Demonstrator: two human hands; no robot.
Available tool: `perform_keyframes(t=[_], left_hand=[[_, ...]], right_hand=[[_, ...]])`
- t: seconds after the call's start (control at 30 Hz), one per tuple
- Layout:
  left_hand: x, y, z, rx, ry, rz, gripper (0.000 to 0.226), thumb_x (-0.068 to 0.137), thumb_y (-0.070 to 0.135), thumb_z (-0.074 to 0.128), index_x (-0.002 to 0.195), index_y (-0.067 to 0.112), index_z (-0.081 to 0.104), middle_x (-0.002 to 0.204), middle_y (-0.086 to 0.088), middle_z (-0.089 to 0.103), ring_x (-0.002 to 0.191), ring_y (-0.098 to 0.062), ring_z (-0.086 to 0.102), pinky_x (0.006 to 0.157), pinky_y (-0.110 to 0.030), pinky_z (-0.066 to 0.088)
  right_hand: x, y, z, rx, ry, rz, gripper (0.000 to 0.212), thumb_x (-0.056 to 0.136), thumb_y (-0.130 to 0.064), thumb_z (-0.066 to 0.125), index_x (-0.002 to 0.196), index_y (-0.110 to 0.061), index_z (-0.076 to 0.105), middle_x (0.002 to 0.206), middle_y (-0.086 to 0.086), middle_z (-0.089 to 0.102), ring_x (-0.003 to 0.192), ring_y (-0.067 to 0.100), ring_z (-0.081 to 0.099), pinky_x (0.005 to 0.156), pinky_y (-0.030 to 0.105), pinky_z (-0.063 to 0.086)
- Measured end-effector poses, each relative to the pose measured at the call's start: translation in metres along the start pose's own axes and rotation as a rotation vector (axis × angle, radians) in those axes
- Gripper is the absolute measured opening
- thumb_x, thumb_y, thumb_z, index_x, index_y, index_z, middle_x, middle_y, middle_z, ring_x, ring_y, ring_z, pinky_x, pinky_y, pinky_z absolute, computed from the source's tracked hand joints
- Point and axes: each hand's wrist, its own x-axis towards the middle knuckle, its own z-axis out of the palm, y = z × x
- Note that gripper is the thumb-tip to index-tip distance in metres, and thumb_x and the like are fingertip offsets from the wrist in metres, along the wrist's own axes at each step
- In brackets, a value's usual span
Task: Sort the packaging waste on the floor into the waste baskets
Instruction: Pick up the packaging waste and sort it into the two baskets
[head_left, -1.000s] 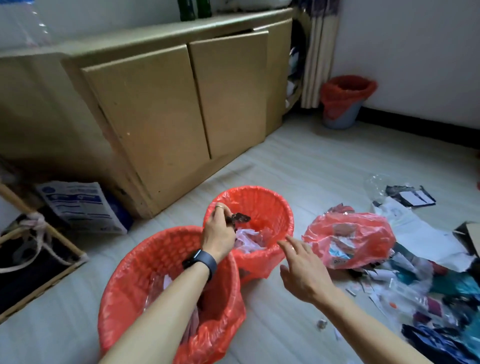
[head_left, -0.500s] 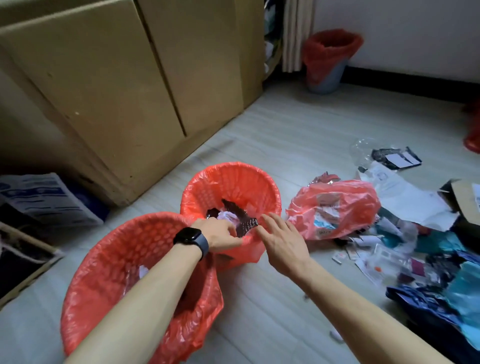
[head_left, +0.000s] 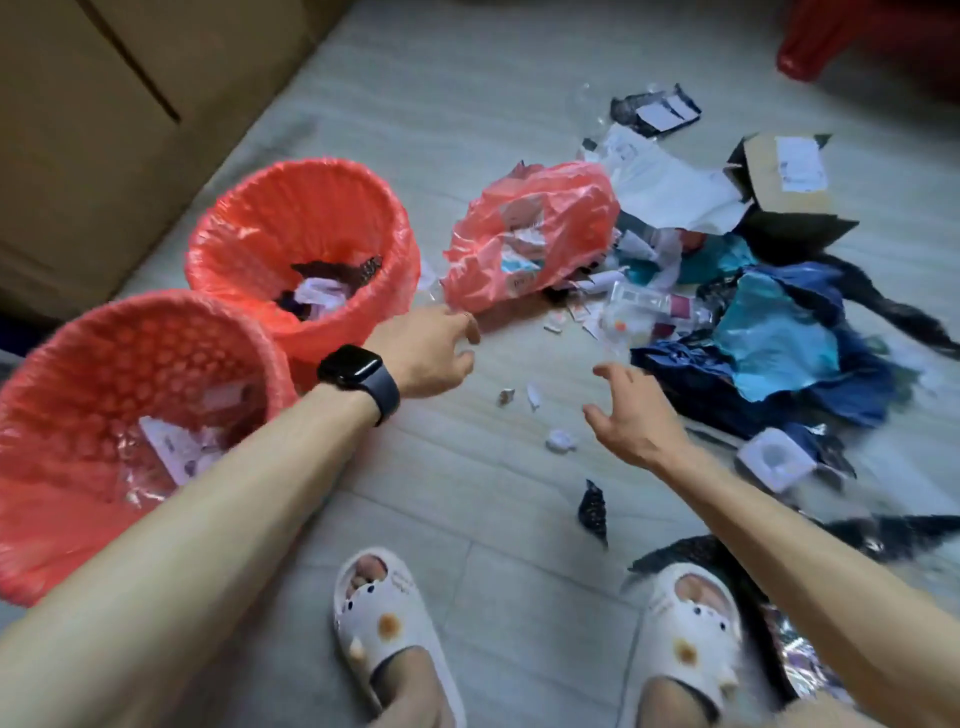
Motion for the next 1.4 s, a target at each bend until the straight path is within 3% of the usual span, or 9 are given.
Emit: perform_keyframes(t=[0.17,0.37,0.63,0.8,0.9,1.03,1.17,1.3,1.4], left_hand=[[0.036,0.051,0.094,-0.109,-0.332,-0.101,0.043,0.087,0.031,0.057,0.128,0.021,0.055,0.13,-0.008,0.056,0.117,-0.03,0.055,0.097,-0.038,0.046],[0.015,0.08,0.197,-0.224,-0.451,-0.275,0.053,0.091,0.033,0.055,0.141,0.025,0.041,0.141,-0.006,0.044,0.122,-0.031,0.053,0.095,-0.039,0.048],[0.03,0.088,0.228,-0.211,-0.245,-0.222,0.06,0.093,0.041,0.055,0.147,0.043,0.029,0.129,-0.001,0.041,0.114,-0.028,0.052,0.078,-0.039,0.046],[0.047,0.088,0.228,-0.172,-0.215,-0.144,0.046,0.094,0.046,0.054,0.138,0.045,0.042,0.119,-0.001,0.042,0.107,-0.025,0.053,0.071,-0.036,0.043],[0.053,0.09,0.232,-0.111,-0.22,-0.118,0.029,0.097,0.05,0.048,0.117,0.029,0.054,0.115,-0.005,0.045,0.103,-0.03,0.054,0.065,-0.035,0.036],[0.047,0.081,0.234,-0.153,-0.251,-0.169,0.033,0.102,0.045,0.036,0.105,0.017,0.051,0.109,-0.011,0.064,0.1,-0.035,0.06,0.065,-0.034,0.036],[0.042,0.047,0.22,-0.252,-0.183,-0.311,0.032,0.103,0.041,0.033,0.109,0.015,0.051,0.102,-0.012,0.068,0.096,-0.038,0.062,0.068,-0.036,0.041],[0.051,0.009,0.202,-0.335,-0.043,-0.435,0.024,0.101,0.033,0.035,0.119,0.03,0.052,0.098,0.005,0.07,0.095,-0.03,0.065,0.078,-0.04,0.051],[0.059,-0.004,0.193,-0.354,-0.027,-0.445,0.042,0.094,0.016,0.039,0.125,0.041,0.051,0.103,0.009,0.066,0.099,-0.024,0.061,0.079,-0.037,0.05]], right_hand=[[-0.047,0.063,0.055,-0.036,-0.351,0.166,0.076,0.084,-0.051,0.066,0.147,-0.023,0.033,0.149,0.008,0.04,0.13,0.03,0.047,0.105,0.044,0.044],[-0.05,0.074,0.096,-0.156,-0.473,-0.027,0.071,0.08,-0.048,0.073,0.139,-0.031,0.037,0.137,0.005,0.037,0.119,0.032,0.048,0.085,0.044,0.052],[-0.04,0.087,0.118,-0.065,-0.355,-0.141,0.012,0.093,-0.019,0.05,0.104,-0.016,0.053,0.106,0.01,0.052,0.09,0.037,0.054,0.069,0.042,0.049],[-0.028,0.093,0.118,0.034,-0.35,-0.029,0.013,0.09,-0.015,0.053,0.1,-0.023,0.054,0.099,0.006,0.054,0.088,0.035,0.055,0.075,0.041,0.049],[-0.014,0.092,0.113,0.111,-0.303,0.046,0.011,0.092,-0.016,0.05,0.1,-0.022,0.054,0.099,0.007,0.057,0.092,0.034,0.055,0.076,0.037,0.045],[0.019,0.083,0.103,0.128,-0.251,0.095,0.02,0.096,-0.015,0.045,0.112,-0.02,0.056,0.107,0.012,0.067,0.1,0.035,0.059,0.077,0.034,0.042],[0.057,0.056,0.092,0.119,-0.213,0.075,0.023,0.096,-0.019,0.04,0.115,-0.018,0.053,0.111,0.016,0.064,0.103,0.039,0.058,0.081,0.037,0.042],[0.086,0.024,0.089,0.073,-0.21,-0.006,0.043,0.096,-0.048,0.045,0.13,-0.022,0.043,0.124,0.013,0.058,0.108,0.039,0.059,0.087,0.043,0.048],[0.095,0.013,0.094,-0.032,-0.278,-0.108,0.053,0.092,-0.051,0.055,0.135,-0.029,0.034,0.123,0.011,0.056,0.107,0.037,0.059,0.084,0.043,0.05]])
